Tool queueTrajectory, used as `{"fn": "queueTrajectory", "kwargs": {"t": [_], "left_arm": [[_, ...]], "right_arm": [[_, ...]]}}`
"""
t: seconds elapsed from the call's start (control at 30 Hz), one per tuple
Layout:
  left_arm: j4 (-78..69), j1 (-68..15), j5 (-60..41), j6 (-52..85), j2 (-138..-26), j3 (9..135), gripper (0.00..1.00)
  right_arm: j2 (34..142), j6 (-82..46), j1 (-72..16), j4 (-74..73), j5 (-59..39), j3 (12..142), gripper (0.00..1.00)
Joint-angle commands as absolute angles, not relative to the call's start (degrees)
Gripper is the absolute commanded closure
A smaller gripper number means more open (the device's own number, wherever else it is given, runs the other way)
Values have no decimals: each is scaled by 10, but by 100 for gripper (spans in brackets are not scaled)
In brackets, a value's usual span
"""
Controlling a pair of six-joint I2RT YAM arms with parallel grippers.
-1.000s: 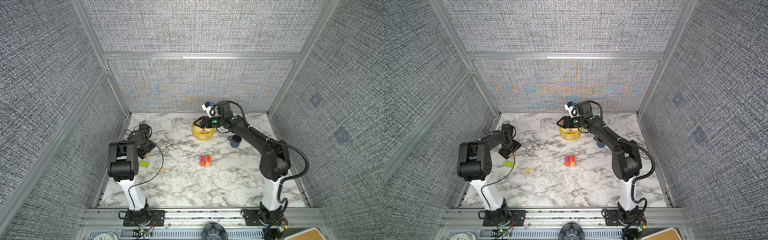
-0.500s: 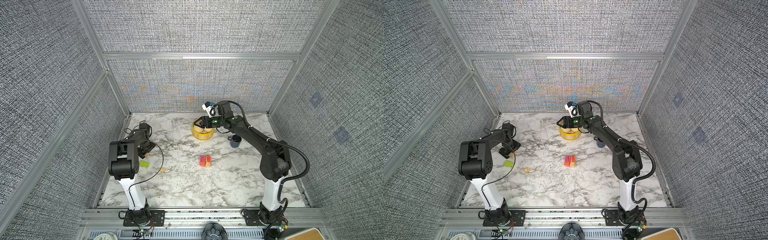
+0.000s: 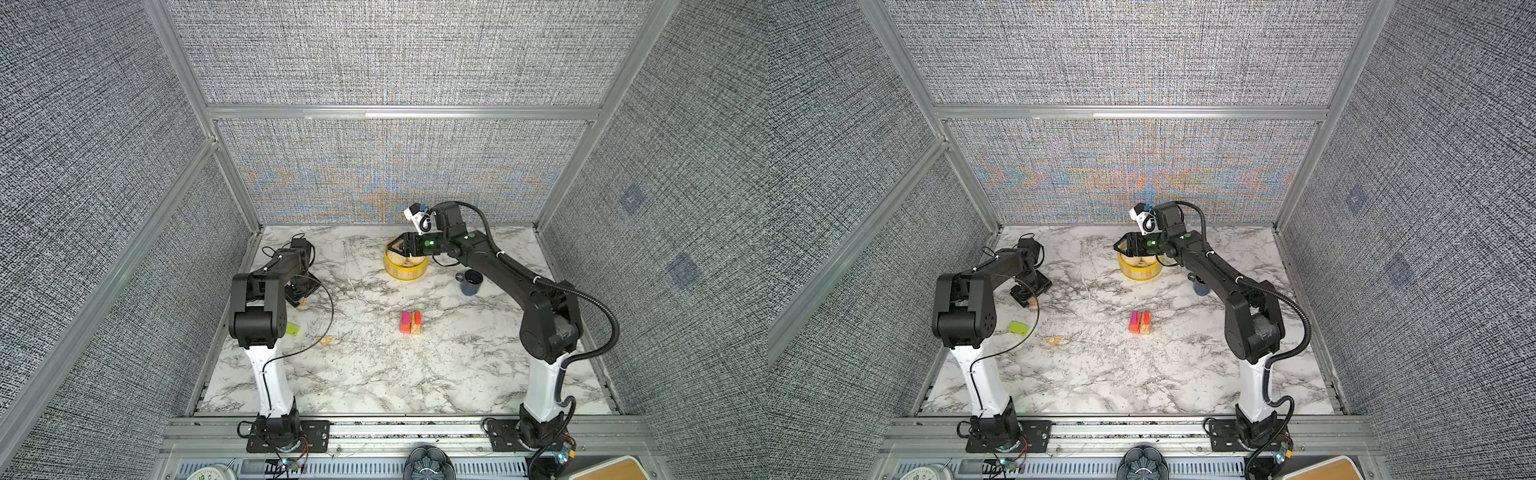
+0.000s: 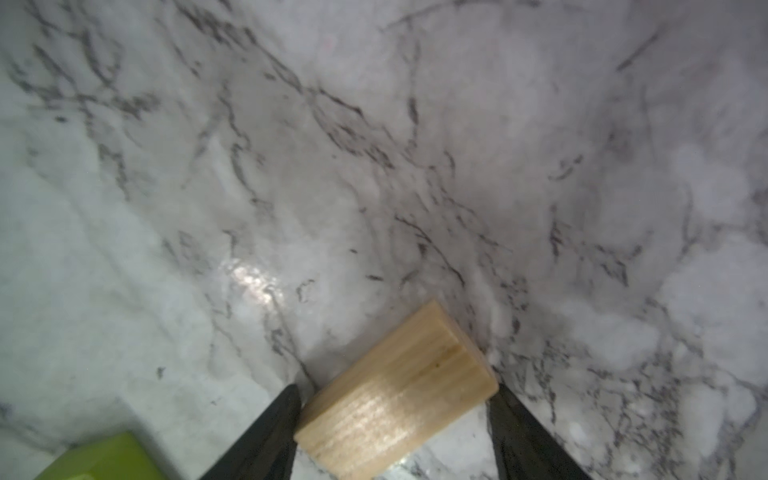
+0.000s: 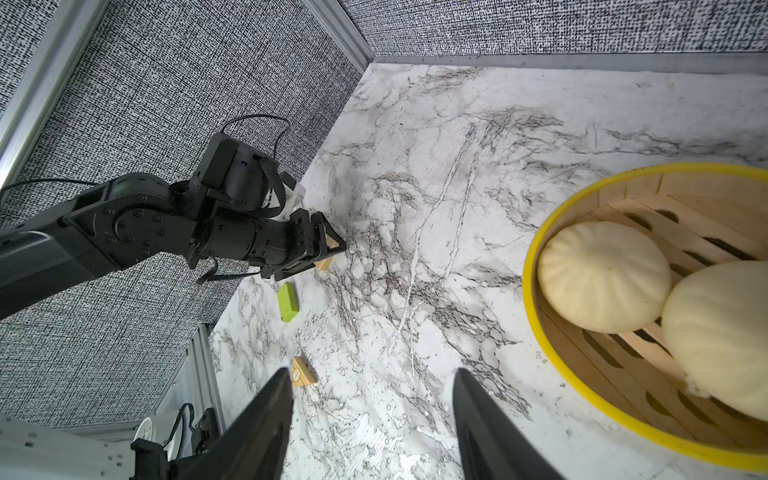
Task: Build the wood block tower
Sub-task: 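Close the left gripper on the light wooden block and lift it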
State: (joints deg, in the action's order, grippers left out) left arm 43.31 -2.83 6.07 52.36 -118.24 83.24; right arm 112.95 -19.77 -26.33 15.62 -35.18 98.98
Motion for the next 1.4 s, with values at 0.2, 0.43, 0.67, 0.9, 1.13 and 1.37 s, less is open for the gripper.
{"fn": "queueTrajectory", "kwargs": {"t": [0.2, 0.43, 0.67, 0.9, 1.13, 1.37], "left_arm": [[442, -22, 47, 526, -1188, 834, 19], [440, -9, 57, 519, -1167, 807, 23], [439, -6, 73, 507, -1141, 762, 25], [430, 2, 81, 498, -1092, 717, 29], [418, 32, 73, 491, -1081, 695, 30], [427, 46, 73, 483, -1088, 718, 30]], "right_arm": [[1132, -194, -262, 145, -363, 995, 37], [1133, -196, -262, 143, -366, 996, 37], [1132, -200, -261, 140, -368, 995, 38], [1131, -206, -262, 135, -374, 993, 40], [1131, -207, -264, 134, -375, 990, 40], [1130, -202, -265, 140, -374, 989, 40]]}}
